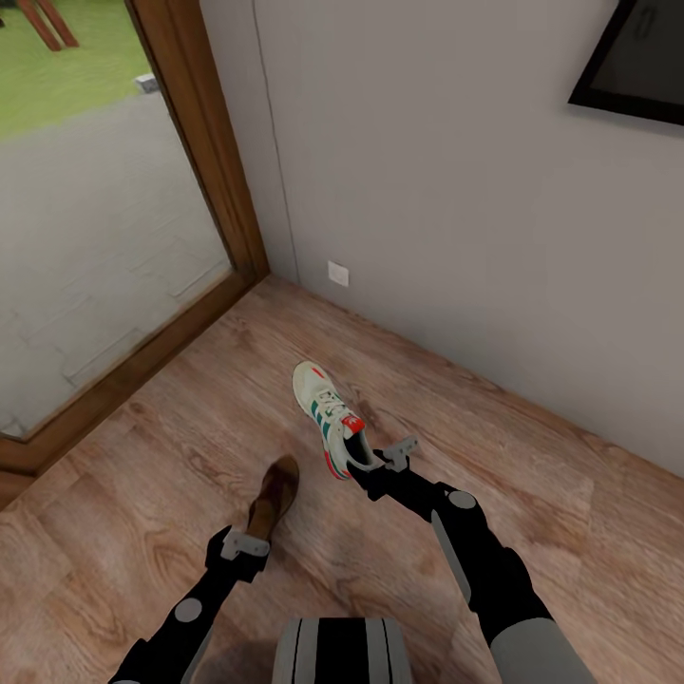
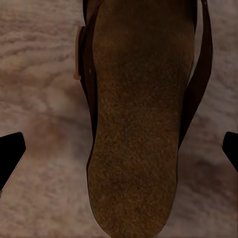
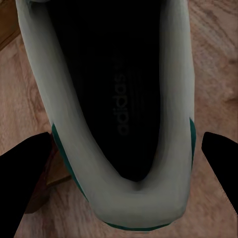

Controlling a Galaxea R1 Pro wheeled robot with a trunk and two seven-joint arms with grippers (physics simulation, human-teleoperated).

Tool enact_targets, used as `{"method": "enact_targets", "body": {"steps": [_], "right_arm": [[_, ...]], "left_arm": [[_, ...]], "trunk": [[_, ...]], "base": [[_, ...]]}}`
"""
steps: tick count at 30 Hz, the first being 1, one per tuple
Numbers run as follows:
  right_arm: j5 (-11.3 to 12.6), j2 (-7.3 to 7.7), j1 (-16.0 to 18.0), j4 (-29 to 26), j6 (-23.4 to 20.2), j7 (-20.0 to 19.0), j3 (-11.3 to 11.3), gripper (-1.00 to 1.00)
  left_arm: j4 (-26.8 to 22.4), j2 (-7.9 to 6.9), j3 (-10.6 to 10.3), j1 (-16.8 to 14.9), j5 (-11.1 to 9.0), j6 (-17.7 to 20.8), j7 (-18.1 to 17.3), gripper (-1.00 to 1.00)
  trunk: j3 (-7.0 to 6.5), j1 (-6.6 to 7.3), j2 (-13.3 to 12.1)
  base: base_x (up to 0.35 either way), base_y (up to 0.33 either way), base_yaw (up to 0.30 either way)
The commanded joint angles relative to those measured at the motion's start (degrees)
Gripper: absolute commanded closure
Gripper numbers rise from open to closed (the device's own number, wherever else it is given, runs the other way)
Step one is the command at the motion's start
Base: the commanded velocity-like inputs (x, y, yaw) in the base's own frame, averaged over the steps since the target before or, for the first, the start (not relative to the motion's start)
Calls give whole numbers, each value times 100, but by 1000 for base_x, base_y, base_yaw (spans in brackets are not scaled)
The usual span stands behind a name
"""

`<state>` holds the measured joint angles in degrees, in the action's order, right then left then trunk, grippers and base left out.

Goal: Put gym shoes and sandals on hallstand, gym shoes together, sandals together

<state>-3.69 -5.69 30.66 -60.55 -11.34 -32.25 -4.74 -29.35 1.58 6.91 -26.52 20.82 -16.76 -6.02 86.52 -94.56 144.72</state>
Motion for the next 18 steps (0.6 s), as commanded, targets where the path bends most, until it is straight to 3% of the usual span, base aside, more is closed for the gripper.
{"method": "enact_targets", "body": {"steps": [1, 14, 18], "right_arm": [[-35, -3, 1, -9, -26, -27, 9, 100], [-35, -3, 1, -9, -34, -27, 9, 100], [-35, -3, 1, -9, -34, -27, 9, 100]], "left_arm": [[0, 6, 48, -2, 35, -20, -46, -100], [0, -14, 42, -2, 37, -20, -34, -100], [0, -10, 37, -8, 58, -20, -31, -100]], "trunk": [[3, 0, 1], [6, 0, 1], [116, -10, 7]], "base": [[58, 0, 0], [6, 0, 0], [0, 0, 0]]}}
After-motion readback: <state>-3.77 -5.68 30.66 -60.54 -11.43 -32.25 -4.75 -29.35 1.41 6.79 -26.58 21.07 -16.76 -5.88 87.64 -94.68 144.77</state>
